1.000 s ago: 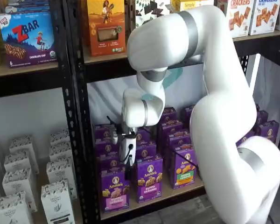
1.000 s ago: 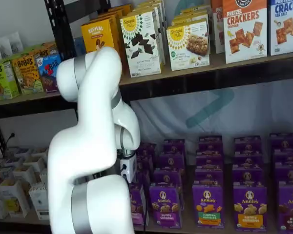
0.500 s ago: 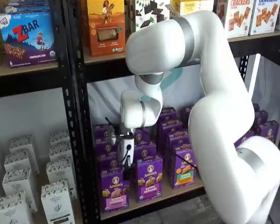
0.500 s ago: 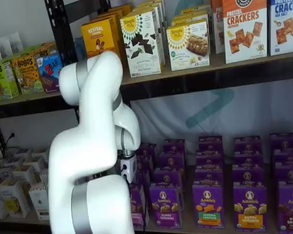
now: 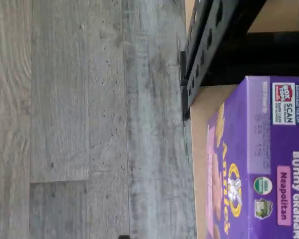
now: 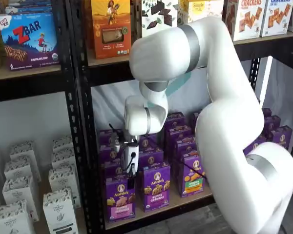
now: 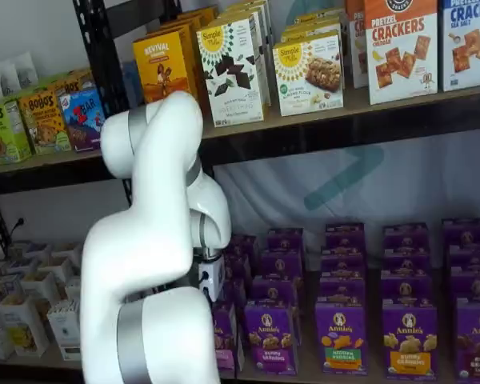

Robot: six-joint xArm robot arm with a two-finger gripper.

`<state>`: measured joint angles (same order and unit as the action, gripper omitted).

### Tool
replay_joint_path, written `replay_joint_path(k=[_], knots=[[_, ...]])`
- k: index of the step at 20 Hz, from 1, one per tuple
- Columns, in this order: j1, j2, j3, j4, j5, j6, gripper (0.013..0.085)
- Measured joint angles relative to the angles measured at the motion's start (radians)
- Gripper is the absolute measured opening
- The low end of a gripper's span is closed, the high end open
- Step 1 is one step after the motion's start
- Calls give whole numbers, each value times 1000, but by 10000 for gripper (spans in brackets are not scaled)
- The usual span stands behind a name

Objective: Pick up the purple box with a pink patch in the middle, on the bottom shelf, the first box from the left

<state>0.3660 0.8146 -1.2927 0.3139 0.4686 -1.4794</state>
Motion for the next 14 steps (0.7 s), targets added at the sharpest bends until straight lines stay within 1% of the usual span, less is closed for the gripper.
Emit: replay_joint_path(k=[2,10,14], knots=[[0,9,-12,7,2,-6,850],[0,46,-55,-15,9,14,850],[-2,71,-84,-17,17,16,850]])
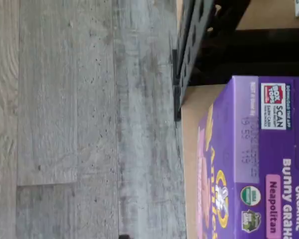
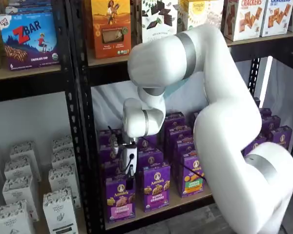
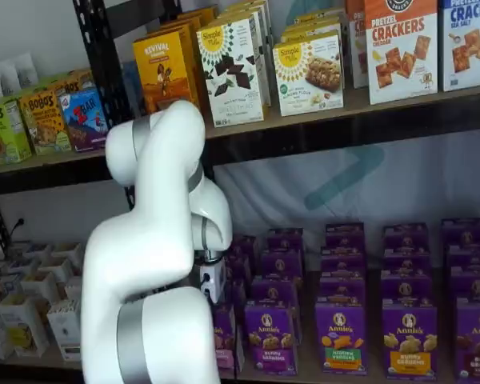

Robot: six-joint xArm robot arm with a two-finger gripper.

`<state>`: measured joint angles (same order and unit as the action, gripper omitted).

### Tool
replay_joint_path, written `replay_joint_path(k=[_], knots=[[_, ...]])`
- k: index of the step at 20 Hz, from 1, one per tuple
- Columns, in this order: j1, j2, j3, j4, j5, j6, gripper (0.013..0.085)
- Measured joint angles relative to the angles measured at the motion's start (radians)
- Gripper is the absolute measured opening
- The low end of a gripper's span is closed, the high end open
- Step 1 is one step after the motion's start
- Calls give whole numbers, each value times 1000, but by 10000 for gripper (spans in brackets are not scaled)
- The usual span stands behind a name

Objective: Pick up the purple box with a pink patch in the middle, on the bottom shelf, the first box from the left

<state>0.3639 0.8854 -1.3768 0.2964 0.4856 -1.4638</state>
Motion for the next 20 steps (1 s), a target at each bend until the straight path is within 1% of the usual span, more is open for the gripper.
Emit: replay_joint_path(k=[7,10,14,20], knots=[[-3,45,-54,-21,15,17,850],[-4,58,-74,-14,28,12,850],[-4,55,-67,-23,19,18,850],[-12,22,-33,42,-1,-48,850]])
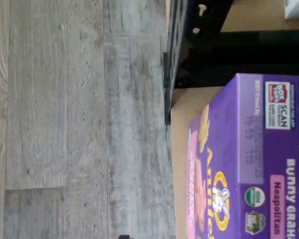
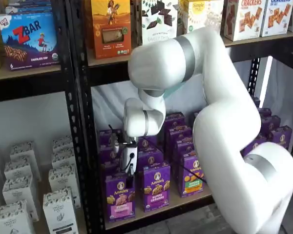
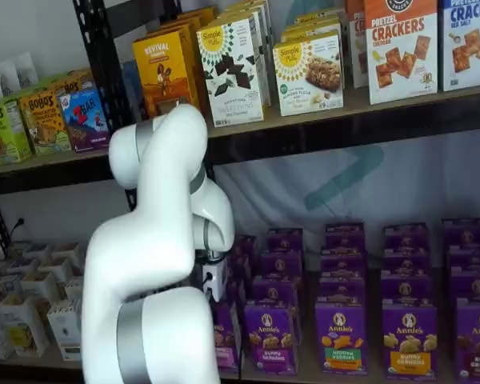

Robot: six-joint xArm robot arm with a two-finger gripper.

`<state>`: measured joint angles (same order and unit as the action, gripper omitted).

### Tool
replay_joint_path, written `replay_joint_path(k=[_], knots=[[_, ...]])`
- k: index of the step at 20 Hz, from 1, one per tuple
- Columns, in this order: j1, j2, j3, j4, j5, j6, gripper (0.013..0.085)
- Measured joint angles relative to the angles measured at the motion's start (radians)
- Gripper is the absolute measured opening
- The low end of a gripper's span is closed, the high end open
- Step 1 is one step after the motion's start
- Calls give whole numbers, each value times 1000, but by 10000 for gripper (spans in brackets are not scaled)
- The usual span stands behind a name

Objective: Pick up the purple box with a pink patch in the middle, on the bottom shelf, the first box from the left

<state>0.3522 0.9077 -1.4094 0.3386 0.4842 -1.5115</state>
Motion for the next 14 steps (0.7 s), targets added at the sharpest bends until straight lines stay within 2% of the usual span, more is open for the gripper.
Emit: replay_joint_path(k=[5,14], knots=[[-7,-24,11,33,11,-34,850],[-12,-5,-15,-18,36,7,850]])
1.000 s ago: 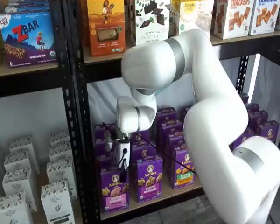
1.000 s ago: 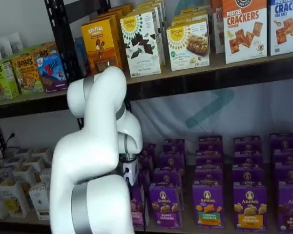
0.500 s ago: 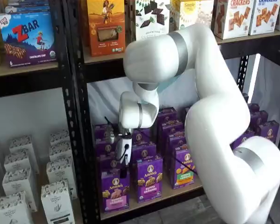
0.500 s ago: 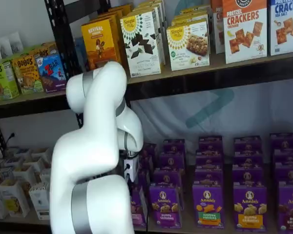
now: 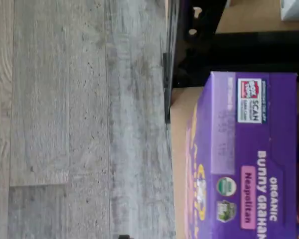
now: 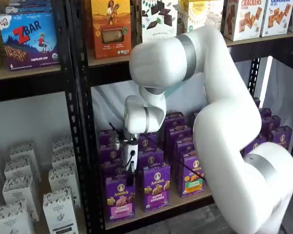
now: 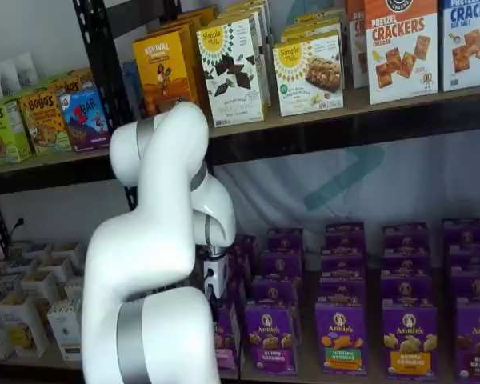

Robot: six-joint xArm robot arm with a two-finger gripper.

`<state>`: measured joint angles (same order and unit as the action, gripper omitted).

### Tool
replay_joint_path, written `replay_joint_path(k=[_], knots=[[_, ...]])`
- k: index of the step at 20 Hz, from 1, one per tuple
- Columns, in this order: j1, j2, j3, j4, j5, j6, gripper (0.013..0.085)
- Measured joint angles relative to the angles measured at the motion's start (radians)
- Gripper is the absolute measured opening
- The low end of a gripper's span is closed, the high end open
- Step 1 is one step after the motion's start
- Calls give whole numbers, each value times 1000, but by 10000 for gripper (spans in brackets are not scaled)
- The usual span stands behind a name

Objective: Pick up the purple box with a pink patch in the middle, on the bottom shelf, the first box from the left

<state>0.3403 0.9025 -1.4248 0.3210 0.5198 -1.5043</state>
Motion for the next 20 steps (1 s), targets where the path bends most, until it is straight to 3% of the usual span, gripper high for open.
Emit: replay_joint_path(k=[7,20], knots=[[-3,50,-43,-33,6,26,850],[25,121,-79,-32,-83,47,850]])
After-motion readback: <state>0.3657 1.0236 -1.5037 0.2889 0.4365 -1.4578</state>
